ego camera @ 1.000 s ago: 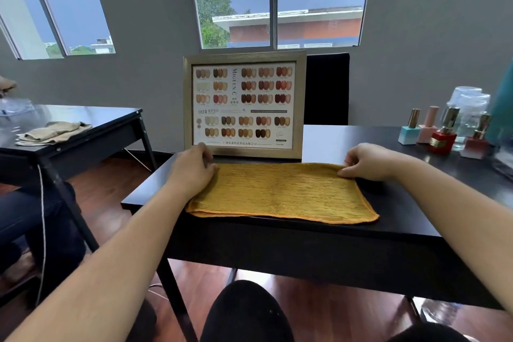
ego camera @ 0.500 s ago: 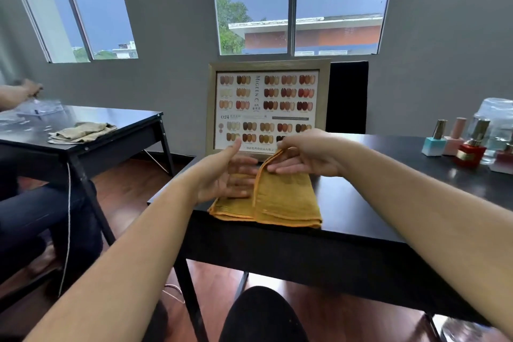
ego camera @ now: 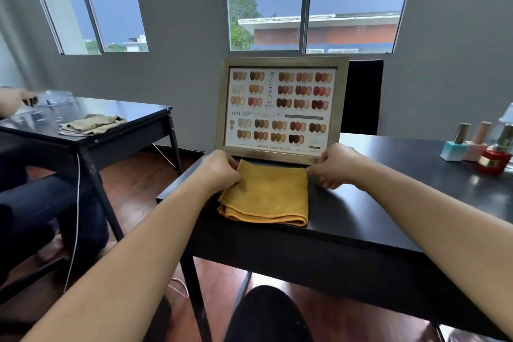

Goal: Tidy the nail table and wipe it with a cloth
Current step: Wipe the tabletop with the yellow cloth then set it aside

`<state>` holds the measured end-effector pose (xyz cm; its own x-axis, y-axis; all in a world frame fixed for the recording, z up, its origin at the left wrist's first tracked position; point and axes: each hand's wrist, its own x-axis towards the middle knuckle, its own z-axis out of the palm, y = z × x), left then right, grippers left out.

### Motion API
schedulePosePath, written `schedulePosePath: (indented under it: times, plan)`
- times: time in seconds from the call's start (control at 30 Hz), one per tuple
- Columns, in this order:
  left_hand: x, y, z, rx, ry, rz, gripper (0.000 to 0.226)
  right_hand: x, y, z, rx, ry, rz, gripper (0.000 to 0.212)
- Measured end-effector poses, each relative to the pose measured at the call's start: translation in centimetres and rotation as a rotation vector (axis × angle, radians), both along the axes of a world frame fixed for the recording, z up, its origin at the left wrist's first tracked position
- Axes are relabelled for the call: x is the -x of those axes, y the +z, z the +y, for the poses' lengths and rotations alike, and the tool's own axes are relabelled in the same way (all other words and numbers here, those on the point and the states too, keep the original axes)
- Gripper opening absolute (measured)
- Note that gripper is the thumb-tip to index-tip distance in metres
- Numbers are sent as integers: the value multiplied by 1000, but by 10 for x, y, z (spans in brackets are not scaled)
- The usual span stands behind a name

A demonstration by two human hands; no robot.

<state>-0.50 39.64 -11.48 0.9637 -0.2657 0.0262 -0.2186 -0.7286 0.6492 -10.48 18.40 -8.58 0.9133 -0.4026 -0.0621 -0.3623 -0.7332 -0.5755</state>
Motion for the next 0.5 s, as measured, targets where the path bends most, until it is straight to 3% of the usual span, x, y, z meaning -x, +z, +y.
schedulePosePath:
  times: [0.13, 0.2, 0.33, 0.5]
  plan:
    - [7, -5, -6, -280, -16, -148, 27, -4, -9, 11, 81, 26, 57, 37]
    - [10, -4, -13, -340, -46, -175, 30, -9, -10, 19, 43, 46, 56, 30]
    - [6, 2, -6, -350, -52, -160, 20, -18, -3, 33, -134, 61, 10, 15]
    - [-15, 13, 28, -276, 49, -92, 35, -32, -7, 63, -333, 169, -47, 7]
